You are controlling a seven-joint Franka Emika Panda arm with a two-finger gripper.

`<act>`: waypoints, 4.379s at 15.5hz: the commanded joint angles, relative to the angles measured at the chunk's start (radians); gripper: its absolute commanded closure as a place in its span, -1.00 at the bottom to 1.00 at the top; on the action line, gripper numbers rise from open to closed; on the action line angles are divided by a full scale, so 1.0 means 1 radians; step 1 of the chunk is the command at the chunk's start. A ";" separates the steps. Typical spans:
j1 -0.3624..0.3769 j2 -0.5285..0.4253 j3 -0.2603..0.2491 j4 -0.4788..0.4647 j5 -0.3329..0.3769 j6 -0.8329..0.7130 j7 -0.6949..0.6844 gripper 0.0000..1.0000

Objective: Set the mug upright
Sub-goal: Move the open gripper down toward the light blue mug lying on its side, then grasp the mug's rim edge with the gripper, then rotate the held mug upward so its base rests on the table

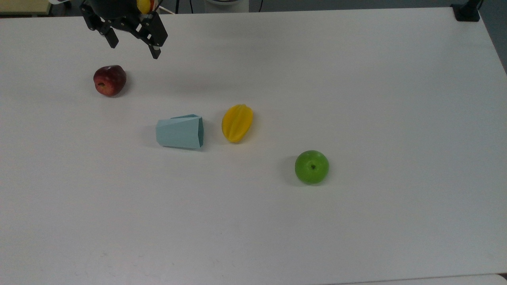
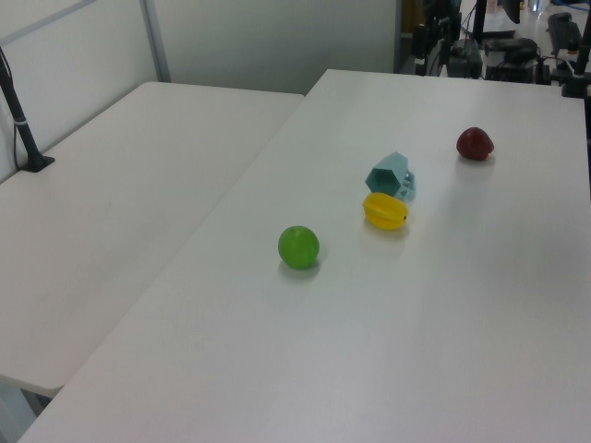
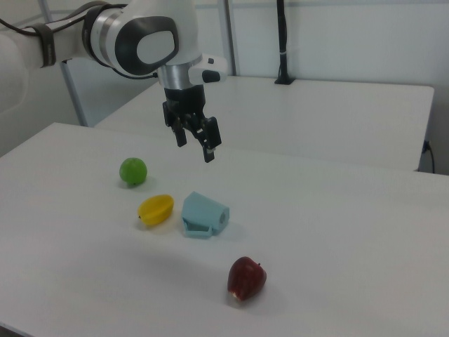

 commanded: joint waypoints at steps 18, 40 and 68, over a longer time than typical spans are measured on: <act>0.160 0.124 0.010 -0.014 -0.157 0.133 0.007 -1.00; 0.270 0.349 0.011 -0.069 -0.609 0.269 0.176 -0.91; 0.129 0.305 0.014 -0.060 -0.008 0.412 0.094 1.00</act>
